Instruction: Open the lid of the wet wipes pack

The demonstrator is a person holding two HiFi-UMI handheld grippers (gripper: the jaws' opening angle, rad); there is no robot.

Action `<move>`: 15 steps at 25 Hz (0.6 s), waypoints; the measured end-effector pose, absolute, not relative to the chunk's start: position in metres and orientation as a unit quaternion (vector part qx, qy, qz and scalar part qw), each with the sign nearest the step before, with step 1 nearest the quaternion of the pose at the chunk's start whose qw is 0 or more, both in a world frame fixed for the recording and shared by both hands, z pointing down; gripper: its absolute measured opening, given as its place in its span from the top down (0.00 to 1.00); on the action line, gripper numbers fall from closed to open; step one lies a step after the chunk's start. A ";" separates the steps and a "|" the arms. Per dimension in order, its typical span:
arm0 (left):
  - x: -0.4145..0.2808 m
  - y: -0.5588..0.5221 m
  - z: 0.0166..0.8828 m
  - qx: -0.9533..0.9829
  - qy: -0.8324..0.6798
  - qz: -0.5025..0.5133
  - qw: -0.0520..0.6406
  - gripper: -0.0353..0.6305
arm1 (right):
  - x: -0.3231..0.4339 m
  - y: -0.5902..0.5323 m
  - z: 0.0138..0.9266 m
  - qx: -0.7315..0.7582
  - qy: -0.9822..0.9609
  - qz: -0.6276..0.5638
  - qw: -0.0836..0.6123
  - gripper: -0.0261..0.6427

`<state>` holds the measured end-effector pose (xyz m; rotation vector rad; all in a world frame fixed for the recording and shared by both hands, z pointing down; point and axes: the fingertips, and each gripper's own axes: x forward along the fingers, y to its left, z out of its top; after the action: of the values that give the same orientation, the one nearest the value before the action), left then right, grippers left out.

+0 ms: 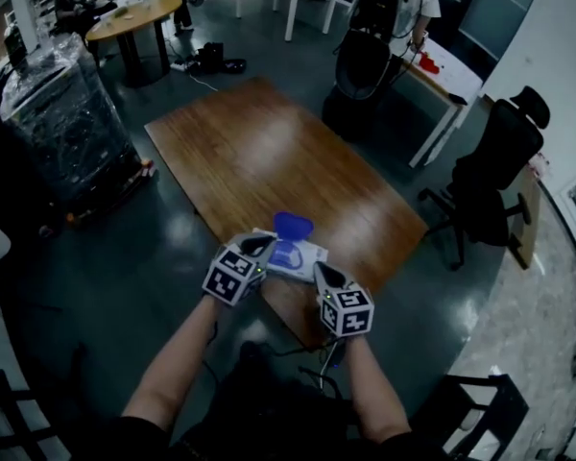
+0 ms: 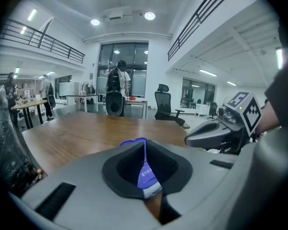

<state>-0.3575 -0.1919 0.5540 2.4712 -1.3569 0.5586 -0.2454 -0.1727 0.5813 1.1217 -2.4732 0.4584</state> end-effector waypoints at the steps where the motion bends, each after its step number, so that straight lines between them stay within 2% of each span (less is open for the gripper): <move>1: -0.353 -0.181 0.549 0.851 -0.473 0.183 0.139 0.94 | -0.246 -0.167 0.565 0.395 -0.889 0.157 0.173 0.94; 6: -0.325 -0.134 0.503 0.844 -0.503 0.125 0.137 0.94 | -0.232 -0.129 0.487 0.366 -0.920 0.106 0.094 0.94; 15: -0.257 -0.058 0.440 0.841 -0.523 0.096 0.101 0.94 | -0.191 -0.068 0.416 0.334 -0.939 0.077 0.020 0.94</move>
<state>-0.2571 -0.0576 0.4399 2.4855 -1.5439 0.2832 -0.1914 -0.0681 0.4159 1.0366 -2.9126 0.2389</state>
